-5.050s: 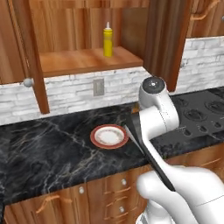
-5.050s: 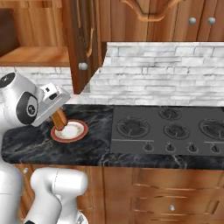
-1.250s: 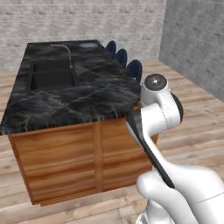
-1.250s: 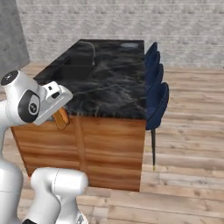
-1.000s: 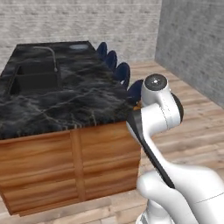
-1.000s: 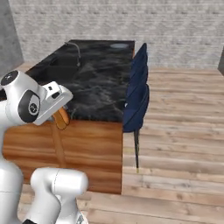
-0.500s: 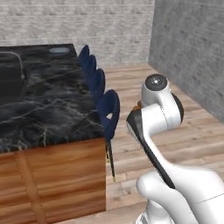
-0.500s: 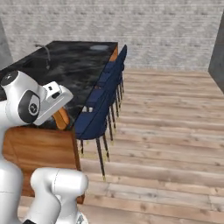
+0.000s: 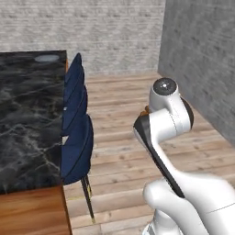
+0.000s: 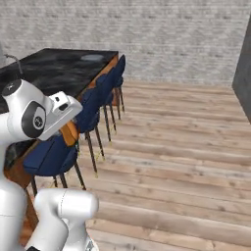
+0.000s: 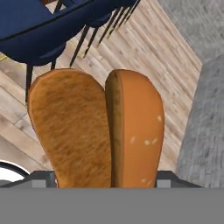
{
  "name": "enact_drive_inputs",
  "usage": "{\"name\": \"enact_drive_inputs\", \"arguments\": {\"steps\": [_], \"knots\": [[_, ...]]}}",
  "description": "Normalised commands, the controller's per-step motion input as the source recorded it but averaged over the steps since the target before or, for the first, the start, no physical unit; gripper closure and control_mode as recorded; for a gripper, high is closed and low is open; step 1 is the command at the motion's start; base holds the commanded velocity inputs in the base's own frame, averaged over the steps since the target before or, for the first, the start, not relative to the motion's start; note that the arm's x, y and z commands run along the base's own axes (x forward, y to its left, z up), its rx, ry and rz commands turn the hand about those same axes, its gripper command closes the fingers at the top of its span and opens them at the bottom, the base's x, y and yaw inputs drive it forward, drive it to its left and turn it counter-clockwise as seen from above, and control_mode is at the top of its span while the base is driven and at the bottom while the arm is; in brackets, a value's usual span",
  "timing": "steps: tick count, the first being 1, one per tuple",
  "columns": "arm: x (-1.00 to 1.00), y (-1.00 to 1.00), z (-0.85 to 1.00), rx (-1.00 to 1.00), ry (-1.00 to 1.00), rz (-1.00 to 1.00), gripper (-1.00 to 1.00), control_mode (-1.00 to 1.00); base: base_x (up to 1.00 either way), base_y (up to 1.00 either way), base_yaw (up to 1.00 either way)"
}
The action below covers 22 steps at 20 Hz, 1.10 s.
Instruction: Move the hot dog bun to the plate on the dining table and place the condiment next to that plate. Then navigate to the fridge and take the sausage and place it on the plate as well.
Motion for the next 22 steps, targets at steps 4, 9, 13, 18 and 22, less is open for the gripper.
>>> {"name": "enact_drive_inputs", "arguments": {"steps": [4,9,13,18,22], "knots": [[0.0,0.0,0.0,0.0,0.0,0.0,1.0,1.0,0.87,-0.79,0.26],[0.0,0.0,0.0,0.0,0.0,0.0,1.0,1.0,0.83,-0.68,0.34],[0.0,0.0,0.0,0.0,0.0,0.0,1.0,1.0,0.84,-0.53,0.4],[0.0,0.0,0.0,0.0,0.0,0.0,1.0,1.0,0.89,-0.49,0.41],[0.0,0.0,0.0,0.0,0.0,0.0,1.0,1.0,0.91,-0.49,0.4]]}}
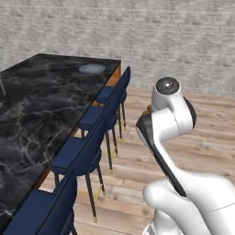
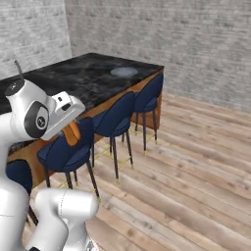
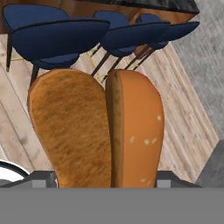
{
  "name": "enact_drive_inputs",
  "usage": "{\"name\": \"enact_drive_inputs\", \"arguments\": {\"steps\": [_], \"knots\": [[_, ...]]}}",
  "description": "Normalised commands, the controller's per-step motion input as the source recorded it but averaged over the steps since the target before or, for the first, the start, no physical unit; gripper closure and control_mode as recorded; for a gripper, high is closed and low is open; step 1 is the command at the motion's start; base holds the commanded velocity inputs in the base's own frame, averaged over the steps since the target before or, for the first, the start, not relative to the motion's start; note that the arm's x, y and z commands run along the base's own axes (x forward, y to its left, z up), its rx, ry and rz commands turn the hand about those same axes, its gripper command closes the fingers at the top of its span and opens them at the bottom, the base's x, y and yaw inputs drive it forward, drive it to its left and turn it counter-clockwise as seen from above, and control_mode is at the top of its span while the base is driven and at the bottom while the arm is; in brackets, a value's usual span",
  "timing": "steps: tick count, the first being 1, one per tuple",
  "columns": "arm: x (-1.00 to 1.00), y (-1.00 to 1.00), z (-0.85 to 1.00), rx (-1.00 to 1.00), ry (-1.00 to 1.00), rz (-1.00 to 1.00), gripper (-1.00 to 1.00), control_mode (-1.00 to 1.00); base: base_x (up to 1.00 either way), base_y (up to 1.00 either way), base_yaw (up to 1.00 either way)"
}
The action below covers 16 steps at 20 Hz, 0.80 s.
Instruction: Move the hot dog bun to the plate on the dining table and place the condiment next to that plate. Then navigate to the fridge and take the sausage and place it on the plate as well.
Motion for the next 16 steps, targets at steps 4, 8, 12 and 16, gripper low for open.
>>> {"name": "enact_drive_inputs", "arguments": {"steps": [4,8,12,16], "knots": [[0.0,0.0,0.0,0.0,0.0,0.0,1.0,1.0,0.9,-0.5,0.34],[0.0,0.0,0.0,0.0,0.0,0.0,1.0,1.0,0.0,0.0,0.0],[0.0,0.0,0.0,0.0,0.0,0.0,1.0,1.0,0.0,0.0,0.0],[0.0,0.0,0.0,0.0,0.0,0.0,1.0,1.0,0.0,0.0,0.0]]}}
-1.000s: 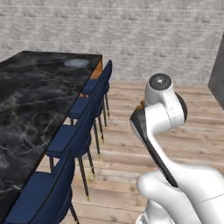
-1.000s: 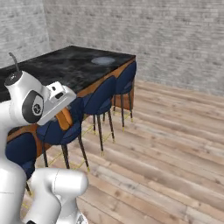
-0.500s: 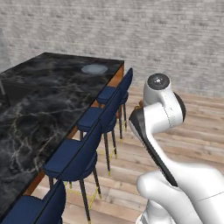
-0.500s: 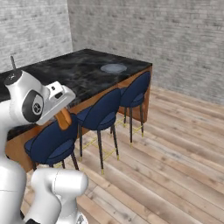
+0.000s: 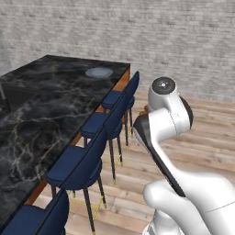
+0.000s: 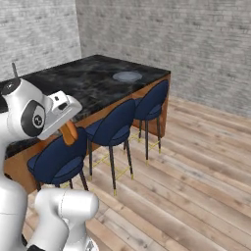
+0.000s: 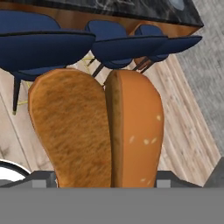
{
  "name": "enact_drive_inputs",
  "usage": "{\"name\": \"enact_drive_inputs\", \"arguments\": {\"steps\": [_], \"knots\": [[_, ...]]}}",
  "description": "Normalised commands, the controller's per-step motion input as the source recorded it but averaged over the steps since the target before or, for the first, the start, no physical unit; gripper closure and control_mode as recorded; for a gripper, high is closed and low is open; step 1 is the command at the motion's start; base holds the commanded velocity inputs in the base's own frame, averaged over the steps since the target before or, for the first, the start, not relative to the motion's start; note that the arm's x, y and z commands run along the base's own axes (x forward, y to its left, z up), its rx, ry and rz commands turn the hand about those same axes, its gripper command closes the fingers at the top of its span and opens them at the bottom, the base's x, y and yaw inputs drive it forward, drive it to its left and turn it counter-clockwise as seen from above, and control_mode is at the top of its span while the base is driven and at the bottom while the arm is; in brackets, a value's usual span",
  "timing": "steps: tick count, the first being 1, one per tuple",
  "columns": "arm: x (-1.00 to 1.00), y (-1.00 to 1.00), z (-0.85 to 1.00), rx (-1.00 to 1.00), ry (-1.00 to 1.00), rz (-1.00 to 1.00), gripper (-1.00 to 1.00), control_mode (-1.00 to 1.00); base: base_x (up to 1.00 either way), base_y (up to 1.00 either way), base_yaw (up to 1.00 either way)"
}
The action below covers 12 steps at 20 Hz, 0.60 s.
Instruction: Move the hot dog bun to the plate on the dining table and place the condiment next to that plate. Then navigate to the fridge and take the sausage and place it on the plate as well.
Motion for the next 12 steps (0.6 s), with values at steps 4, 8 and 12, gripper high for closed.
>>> {"name": "enact_drive_inputs", "arguments": {"steps": [4,8,12], "knots": [[0.0,0.0,0.0,0.0,0.0,0.0,1.0,1.0,0.83,-0.91,0.11],[0.0,0.0,0.0,0.0,0.0,0.0,1.0,1.0,0.73,-0.67,0.24],[0.0,0.0,0.0,0.0,0.0,0.0,1.0,1.0,0.63,-0.6,0.33]]}}
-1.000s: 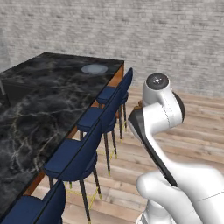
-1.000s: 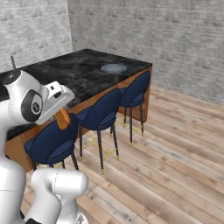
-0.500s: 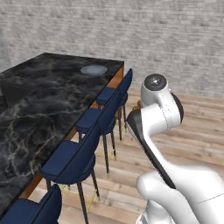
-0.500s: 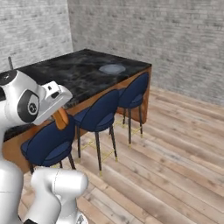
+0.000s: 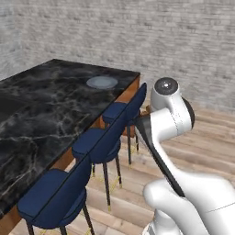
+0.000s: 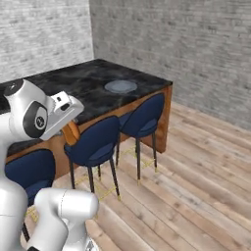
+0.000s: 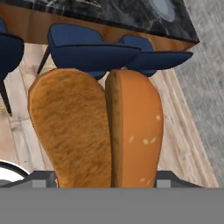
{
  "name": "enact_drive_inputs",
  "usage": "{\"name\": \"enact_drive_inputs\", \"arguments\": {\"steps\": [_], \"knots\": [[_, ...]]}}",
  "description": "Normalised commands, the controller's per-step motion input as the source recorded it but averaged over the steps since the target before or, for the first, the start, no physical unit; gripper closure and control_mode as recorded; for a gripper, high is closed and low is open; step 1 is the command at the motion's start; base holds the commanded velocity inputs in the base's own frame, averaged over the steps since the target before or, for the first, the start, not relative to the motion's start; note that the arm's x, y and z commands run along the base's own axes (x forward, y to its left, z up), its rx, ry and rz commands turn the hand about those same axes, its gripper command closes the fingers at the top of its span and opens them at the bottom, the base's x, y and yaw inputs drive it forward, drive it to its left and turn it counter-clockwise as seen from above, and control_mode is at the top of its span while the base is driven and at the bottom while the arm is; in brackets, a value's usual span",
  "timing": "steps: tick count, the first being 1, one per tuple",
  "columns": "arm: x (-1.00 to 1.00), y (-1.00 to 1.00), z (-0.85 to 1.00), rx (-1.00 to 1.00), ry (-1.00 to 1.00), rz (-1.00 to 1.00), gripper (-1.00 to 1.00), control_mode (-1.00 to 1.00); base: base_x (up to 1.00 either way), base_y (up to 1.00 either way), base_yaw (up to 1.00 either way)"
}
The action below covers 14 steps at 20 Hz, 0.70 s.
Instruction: Move the hot dog bun to the plate on the dining table and place the condiment next to that plate. Then navigate to the fridge and take the sausage and place it on the plate as well.
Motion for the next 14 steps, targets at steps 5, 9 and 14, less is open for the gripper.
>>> {"name": "enact_drive_inputs", "arguments": {"steps": [5,9,14], "knots": [[0.0,0.0,0.0,0.0,0.0,0.0,1.0,1.0,0.42,-0.52,0.45],[0.0,0.0,0.0,0.0,0.0,0.0,1.0,1.0,0.53,-0.37,0.38],[0.0,0.0,0.0,0.0,0.0,0.0,1.0,1.0,0.54,-0.75,0.18]]}}
